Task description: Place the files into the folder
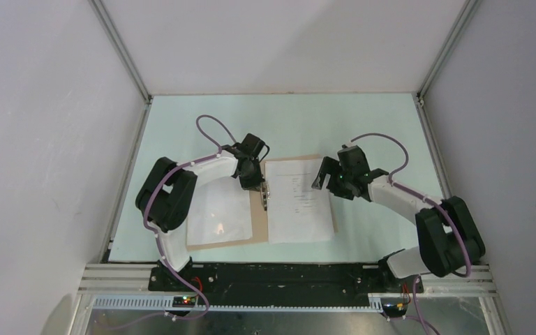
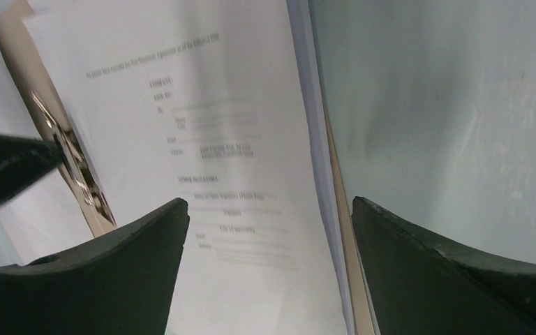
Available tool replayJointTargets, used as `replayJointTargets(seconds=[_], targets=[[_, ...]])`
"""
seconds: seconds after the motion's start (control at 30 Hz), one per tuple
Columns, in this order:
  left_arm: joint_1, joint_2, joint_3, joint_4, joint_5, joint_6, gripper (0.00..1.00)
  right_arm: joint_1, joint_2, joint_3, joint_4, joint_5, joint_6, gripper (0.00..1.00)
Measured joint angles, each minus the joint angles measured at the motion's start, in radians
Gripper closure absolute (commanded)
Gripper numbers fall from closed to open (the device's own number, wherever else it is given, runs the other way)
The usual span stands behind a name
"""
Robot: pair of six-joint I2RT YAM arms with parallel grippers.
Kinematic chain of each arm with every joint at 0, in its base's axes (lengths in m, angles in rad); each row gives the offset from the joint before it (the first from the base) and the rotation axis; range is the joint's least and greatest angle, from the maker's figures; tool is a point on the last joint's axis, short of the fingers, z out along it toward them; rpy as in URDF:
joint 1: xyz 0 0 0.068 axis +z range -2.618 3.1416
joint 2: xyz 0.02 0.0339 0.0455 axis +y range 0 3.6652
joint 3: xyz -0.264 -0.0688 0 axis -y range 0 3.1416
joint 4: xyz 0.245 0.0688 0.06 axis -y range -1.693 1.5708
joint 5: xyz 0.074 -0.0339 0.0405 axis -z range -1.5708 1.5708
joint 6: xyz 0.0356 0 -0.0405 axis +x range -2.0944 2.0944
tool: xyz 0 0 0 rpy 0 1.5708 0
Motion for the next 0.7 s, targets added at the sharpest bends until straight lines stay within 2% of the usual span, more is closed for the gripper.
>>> replayJointTargets(seconds=[0.13, 0.2, 0.37, 0.7], targets=[[0.0, 0.007, 0.005, 0.006, 0.013, 0.005, 1.0, -0.045, 0.098, 0.051, 0.074, -0.02, -0.01, 0.13], [0.0, 0.008, 0.007, 0.007, 0.016, 0.006, 1.0, -0.051, 0.14, 0.076, 0.102, -0.019, -0.013, 0.19], [0.0, 0.013, 0.011, 0.009, 0.023, 0.006, 1.0, -0.052, 0.234, 0.137, 0.141, 0.023, -0.026, 0.26], [0.0, 0.02, 0.018, 0.012, 0.037, 0.014, 1.0, -0.053, 0.299, 0.165, 0.161, 0.121, -0.05, 0.34]])
